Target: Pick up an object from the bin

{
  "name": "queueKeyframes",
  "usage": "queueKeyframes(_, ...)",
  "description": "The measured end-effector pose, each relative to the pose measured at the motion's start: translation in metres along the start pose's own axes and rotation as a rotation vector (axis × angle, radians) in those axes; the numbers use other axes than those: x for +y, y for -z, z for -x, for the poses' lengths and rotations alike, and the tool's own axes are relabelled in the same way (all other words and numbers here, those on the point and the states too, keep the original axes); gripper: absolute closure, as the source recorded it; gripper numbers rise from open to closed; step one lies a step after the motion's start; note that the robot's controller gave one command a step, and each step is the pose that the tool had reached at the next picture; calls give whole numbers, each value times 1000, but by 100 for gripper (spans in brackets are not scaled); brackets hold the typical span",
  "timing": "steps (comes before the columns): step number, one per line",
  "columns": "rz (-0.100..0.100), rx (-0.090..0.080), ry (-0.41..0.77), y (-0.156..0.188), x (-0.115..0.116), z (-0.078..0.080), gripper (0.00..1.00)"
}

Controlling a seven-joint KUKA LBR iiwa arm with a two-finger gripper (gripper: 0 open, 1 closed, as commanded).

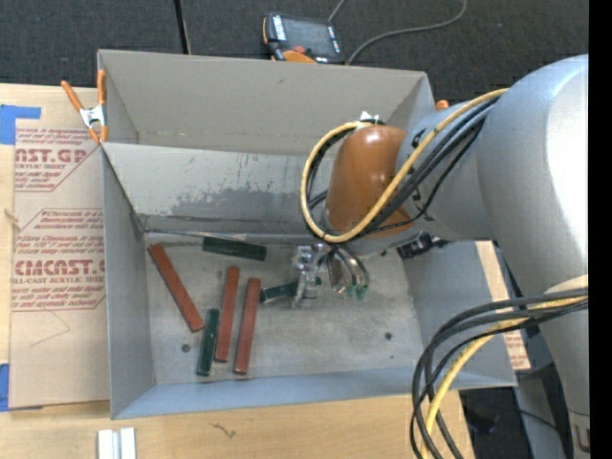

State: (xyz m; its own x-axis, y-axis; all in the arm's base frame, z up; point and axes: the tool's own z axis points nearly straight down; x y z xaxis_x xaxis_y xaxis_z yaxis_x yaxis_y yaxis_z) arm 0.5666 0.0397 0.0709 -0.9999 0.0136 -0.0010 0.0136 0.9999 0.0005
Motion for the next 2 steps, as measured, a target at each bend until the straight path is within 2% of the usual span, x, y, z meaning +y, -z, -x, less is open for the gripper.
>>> queueKeyframes(1, 0, -11, -2, 136, -28, 10, 100)
queueKeyframes(2, -1, -2, -1, 131, -28, 8, 0)
